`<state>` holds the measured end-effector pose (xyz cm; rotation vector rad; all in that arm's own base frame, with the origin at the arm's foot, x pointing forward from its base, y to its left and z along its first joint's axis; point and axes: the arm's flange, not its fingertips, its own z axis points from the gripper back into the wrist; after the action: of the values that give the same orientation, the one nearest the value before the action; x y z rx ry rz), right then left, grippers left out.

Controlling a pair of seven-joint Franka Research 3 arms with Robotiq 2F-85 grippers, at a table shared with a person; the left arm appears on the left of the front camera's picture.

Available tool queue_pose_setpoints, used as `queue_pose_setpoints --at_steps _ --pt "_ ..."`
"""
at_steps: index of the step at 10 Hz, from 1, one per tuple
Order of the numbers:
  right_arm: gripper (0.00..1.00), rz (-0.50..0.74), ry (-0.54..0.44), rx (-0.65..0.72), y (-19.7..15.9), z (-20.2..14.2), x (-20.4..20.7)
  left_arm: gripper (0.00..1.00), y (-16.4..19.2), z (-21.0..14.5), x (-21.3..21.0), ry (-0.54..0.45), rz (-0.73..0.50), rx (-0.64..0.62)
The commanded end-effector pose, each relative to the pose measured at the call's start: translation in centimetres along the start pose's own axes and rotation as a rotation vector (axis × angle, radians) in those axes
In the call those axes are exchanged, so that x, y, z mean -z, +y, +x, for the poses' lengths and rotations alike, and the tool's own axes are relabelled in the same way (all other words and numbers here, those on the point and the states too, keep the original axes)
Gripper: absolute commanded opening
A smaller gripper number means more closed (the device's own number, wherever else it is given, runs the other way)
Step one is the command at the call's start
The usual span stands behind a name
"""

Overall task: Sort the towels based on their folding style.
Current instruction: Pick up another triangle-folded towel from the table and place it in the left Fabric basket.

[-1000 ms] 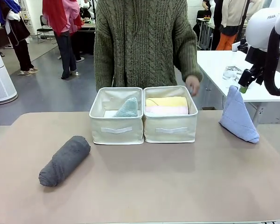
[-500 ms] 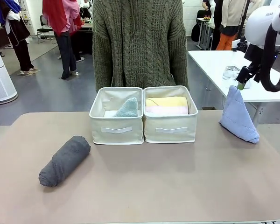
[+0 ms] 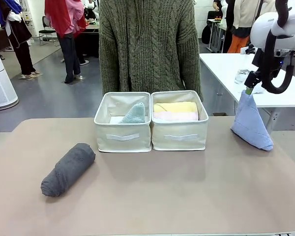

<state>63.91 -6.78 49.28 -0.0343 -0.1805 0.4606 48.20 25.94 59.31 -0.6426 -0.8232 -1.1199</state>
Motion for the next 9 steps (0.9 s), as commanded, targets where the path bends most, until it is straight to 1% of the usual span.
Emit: queue_pose_setpoints --at_steps 1,2,4,6,8,9 --pt "1.00 0.095 0.061 -0.007 -1.7 1.4 -0.3 1.00 -0.1 0.1 -0.1 0.003 0.004 0.000" --pt "1.00 0.138 0.112 0.021 -2.3 1.7 0.5 1.00 -0.1 0.1 -0.1 0.003 0.004 0.000" --pt "1.00 0.177 0.144 0.032 -2.8 1.8 1.1 1.00 -0.1 0.1 -0.1 0.003 0.004 0.000" --pt "1.00 0.178 0.146 0.033 -3.0 1.9 1.7 1.00 -0.1 0.1 -0.1 0.003 0.004 0.000" --pt "1.00 0.165 0.105 0.020 -2.7 1.9 2.6 1.00 -0.1 0.1 -0.1 0.003 0.004 0.000" --pt "1.00 0.166 0.104 0.014 -2.7 1.9 3.0 1.00 -0.1 0.1 -0.1 0.003 0.004 0.000"
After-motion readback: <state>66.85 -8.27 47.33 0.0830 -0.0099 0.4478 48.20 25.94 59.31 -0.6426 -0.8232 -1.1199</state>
